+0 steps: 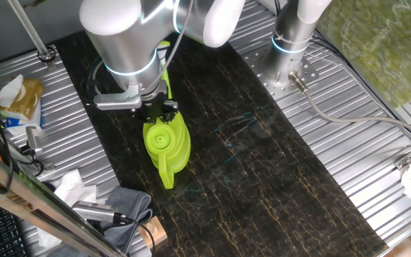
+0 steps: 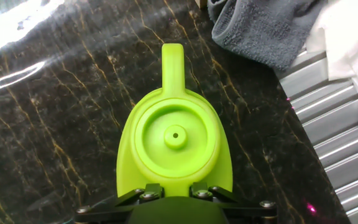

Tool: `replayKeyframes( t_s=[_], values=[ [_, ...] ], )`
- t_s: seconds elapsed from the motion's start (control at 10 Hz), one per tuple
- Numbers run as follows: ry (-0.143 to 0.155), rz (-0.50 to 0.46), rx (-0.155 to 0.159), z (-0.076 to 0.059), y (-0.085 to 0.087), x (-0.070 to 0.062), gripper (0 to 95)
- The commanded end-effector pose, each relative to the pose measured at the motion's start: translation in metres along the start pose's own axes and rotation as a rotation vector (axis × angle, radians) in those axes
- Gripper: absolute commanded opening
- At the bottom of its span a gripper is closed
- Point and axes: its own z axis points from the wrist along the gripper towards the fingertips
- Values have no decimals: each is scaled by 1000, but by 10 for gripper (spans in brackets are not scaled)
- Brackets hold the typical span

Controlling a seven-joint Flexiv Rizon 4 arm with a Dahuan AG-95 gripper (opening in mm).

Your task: Water the plant

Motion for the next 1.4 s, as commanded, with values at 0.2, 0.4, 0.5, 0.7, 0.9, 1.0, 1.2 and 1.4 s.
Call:
replayKeyframes(
  t_s=[0.2,0.4,0.5,0.7,0.9,1.0,1.2,1.4],
  values=[
    [11,-28,11,0,-1,-1,0],
    [12,-36,14,0,-1,-1,0],
    [13,-37,15,0,-1,-1,0],
    [30,-83,37,0,-1,-1,0],
    [69,-168,84,0,-1,-1,0],
    [80,-196,98,0,-1,-1,0],
    [85,-245,126,0,-1,-1,0],
    [80,-269,141,0,-1,-1,0]
  ],
)
